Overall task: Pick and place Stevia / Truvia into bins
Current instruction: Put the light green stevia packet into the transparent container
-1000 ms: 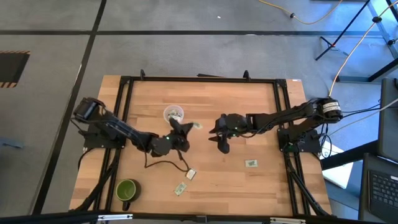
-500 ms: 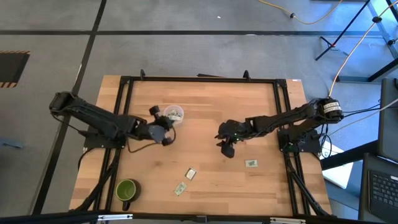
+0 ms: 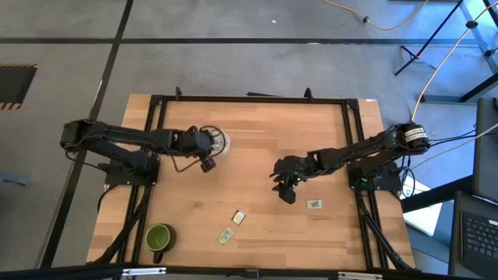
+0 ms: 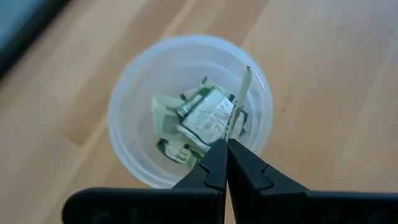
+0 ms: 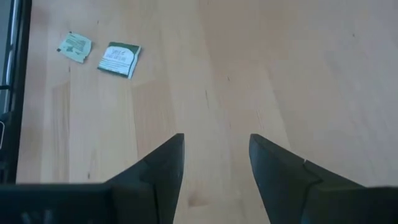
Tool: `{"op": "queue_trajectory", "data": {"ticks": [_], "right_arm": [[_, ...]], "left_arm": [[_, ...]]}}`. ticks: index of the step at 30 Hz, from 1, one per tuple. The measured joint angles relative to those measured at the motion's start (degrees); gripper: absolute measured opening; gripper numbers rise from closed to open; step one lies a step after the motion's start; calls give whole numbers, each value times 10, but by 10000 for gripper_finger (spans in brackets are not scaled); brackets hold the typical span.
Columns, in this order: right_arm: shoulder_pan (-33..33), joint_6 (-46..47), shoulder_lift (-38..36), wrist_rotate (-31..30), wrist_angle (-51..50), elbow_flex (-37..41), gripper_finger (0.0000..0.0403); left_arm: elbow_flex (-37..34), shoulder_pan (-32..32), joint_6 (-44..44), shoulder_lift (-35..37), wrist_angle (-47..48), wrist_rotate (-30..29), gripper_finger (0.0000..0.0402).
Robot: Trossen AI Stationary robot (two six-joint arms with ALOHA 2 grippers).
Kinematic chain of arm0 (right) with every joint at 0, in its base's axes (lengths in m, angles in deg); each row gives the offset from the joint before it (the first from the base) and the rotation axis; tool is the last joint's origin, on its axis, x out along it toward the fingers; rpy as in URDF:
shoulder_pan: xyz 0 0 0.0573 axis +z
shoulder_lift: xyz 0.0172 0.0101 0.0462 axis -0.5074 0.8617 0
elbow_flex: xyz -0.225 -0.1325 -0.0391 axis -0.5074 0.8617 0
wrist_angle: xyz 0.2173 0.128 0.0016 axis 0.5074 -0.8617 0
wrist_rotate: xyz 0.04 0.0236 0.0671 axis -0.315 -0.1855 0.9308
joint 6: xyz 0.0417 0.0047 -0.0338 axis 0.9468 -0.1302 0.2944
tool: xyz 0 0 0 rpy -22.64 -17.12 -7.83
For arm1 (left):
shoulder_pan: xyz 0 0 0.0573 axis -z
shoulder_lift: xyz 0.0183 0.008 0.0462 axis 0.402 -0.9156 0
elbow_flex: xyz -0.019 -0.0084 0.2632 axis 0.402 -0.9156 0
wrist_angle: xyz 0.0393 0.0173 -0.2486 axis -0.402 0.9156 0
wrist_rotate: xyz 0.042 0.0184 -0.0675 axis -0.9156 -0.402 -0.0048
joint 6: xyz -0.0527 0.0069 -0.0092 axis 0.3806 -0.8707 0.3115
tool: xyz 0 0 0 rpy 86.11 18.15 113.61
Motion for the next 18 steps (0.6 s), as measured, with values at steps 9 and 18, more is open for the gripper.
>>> {"op": "queue_trajectory", "data": {"ticks": [9, 18], "right_arm": [[0, -3, 0, 0, 0, 0, 184], [0, -17, 0, 0, 0, 0, 184]], "left_arm": [[0, -82, -20, 0, 2, 80, 2], [0, -116, -37, 0, 2, 118, 2]]}}
